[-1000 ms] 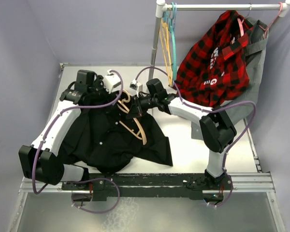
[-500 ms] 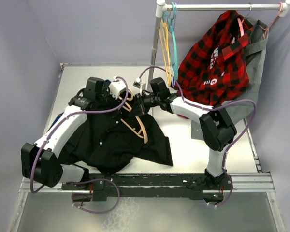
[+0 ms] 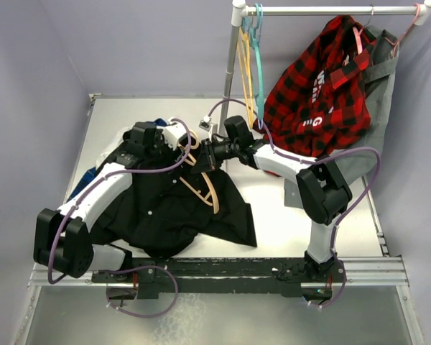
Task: Place the shirt on the hanger
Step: Hang the shirt on the hanger.
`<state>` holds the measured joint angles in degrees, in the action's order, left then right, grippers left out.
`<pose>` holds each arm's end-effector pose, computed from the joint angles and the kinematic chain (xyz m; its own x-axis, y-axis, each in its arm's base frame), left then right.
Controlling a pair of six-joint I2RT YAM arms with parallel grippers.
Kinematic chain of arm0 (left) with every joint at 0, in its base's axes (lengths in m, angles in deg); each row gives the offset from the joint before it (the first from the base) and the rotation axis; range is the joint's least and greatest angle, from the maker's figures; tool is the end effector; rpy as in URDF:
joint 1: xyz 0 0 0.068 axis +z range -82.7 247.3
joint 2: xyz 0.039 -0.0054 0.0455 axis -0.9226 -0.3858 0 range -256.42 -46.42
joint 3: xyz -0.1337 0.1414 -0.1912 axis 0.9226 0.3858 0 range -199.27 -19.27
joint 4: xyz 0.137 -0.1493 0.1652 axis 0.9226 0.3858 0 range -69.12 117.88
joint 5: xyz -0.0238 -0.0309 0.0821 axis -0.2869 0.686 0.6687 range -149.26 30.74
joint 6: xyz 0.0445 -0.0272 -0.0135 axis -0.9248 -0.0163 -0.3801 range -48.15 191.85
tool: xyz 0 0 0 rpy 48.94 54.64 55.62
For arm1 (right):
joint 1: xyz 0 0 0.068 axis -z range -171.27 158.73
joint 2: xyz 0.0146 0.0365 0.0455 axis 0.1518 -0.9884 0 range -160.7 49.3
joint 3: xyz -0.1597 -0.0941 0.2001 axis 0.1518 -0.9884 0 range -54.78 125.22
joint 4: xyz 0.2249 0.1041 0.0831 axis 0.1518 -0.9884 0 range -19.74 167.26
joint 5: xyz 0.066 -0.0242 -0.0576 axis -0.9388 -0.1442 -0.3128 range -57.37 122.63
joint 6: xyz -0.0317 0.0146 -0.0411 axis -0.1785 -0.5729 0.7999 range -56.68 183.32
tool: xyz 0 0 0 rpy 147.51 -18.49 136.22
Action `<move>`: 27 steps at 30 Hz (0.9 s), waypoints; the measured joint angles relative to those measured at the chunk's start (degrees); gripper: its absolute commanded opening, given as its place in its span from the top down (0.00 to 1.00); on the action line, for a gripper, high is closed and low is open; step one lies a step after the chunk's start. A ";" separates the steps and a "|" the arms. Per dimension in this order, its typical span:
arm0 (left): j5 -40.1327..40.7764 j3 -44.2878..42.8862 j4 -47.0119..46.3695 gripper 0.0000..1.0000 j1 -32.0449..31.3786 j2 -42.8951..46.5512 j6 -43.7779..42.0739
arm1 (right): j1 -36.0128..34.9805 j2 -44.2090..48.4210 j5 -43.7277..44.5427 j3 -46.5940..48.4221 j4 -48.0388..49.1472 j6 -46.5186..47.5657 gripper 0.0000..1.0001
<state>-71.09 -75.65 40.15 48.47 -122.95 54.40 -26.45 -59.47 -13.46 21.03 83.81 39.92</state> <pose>0.2753 -0.1016 0.2732 -0.4335 0.4581 -0.7761 0.6247 0.7734 0.1076 0.3378 0.2694 0.2366 -0.7017 -0.1577 -0.6948 -0.7064 0.2808 0.6497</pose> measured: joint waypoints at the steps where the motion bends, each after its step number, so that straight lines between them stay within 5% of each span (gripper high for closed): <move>1: -0.55 0.00 -0.70 0.41 0.00 -0.50 0.26 | 0.00 0.00 0.02 -0.09 0.07 -0.02 1.00; 4: -1.84 0.00 -1.86 0.57 0.00 -2.27 0.63 | 0.00 0.00 0.00 -0.33 0.20 -0.04 1.00; 8: -3.50 0.00 -2.05 0.98 0.00 -4.66 1.46 | 0.00 0.07 -0.02 -0.42 0.28 -0.07 1.00; 20: -5.81 -0.09 1.40 1.00 0.00 -2.03 -1.88 | 0.00 0.15 -0.15 -1.07 1.09 -0.11 1.00; 21: -5.81 -0.09 1.81 0.82 0.00 -0.66 -2.47 | 0.00 0.15 -0.15 -1.05 1.03 0.04 1.00; 23: -5.97 -0.11 2.67 0.09 0.00 2.14 -3.58 | 0.02 0.15 -0.17 -1.03 0.81 0.26 1.00; 24: -6.25 -0.20 2.99 0.01 0.00 2.99 -3.85 | 0.02 0.15 -0.20 -1.03 0.70 0.33 1.00; 27: -7.87 -1.07 4.11 0.01 0.00 3.80 -1.97 | 0.07 0.15 -0.20 -0.94 0.61 0.39 1.00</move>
<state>-78.96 -76.72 44.26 48.47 -119.15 52.43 -26.38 -59.32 -13.65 20.09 84.42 40.32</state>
